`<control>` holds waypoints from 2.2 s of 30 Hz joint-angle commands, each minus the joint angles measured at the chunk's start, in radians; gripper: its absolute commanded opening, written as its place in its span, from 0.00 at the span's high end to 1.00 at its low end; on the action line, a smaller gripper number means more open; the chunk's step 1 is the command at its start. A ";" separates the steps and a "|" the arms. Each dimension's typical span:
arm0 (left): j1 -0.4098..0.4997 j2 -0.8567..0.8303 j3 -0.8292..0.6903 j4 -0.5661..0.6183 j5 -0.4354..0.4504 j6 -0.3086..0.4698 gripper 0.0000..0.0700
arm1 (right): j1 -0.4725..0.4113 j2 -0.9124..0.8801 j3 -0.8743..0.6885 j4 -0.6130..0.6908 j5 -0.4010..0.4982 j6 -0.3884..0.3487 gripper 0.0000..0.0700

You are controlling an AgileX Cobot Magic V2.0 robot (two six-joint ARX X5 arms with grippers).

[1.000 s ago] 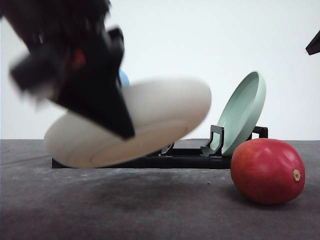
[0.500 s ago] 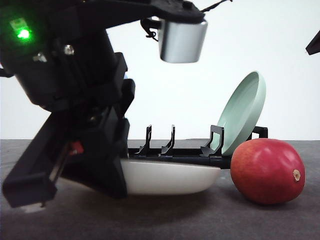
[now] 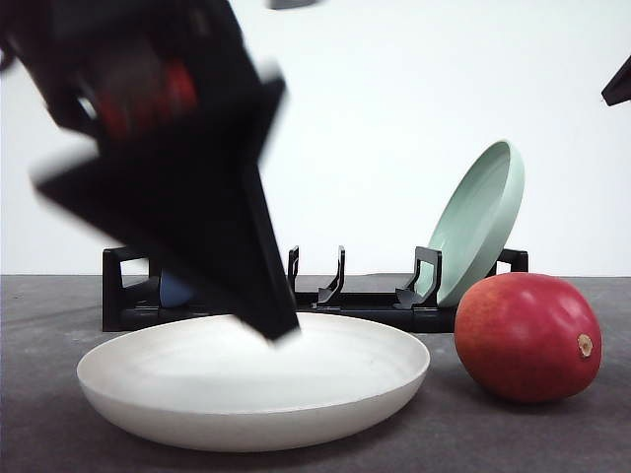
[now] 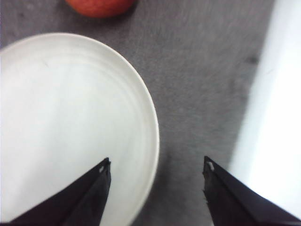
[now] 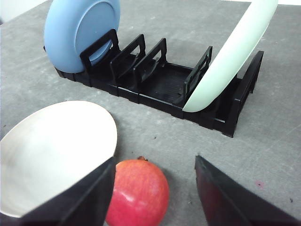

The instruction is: Place pomegranate in white plate

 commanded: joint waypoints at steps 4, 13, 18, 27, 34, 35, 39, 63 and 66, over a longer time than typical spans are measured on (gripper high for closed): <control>0.144 -0.091 0.020 -0.078 0.112 -0.128 0.48 | 0.004 0.002 0.016 0.009 0.000 -0.010 0.52; 0.464 -0.296 0.002 -0.114 0.139 -0.173 0.48 | 0.004 0.002 0.016 0.002 -0.003 0.023 0.52; 0.612 -0.408 -0.055 -0.018 0.138 -0.227 0.50 | 0.004 0.003 0.016 0.001 -0.002 0.036 0.51; 0.803 -0.575 -0.196 0.067 0.139 -0.262 0.50 | 0.004 0.003 0.017 -0.003 -0.051 0.141 0.48; 0.824 -0.598 -0.198 0.071 0.140 -0.267 0.50 | 0.028 0.082 0.080 -0.068 -0.003 0.273 0.47; 0.824 -0.598 -0.198 0.070 0.140 -0.267 0.50 | 0.034 0.110 0.099 -0.091 0.013 0.281 0.47; 0.824 -0.598 -0.198 0.071 0.140 -0.267 0.50 | 0.062 0.251 0.186 -0.196 0.068 0.284 0.47; 0.824 -0.597 -0.198 0.069 0.139 -0.269 0.50 | 0.281 0.863 0.343 -0.176 0.190 0.282 0.10; 0.824 -0.597 -0.198 0.069 0.138 -0.268 0.50 | 0.289 0.908 0.343 -0.164 0.192 0.285 0.11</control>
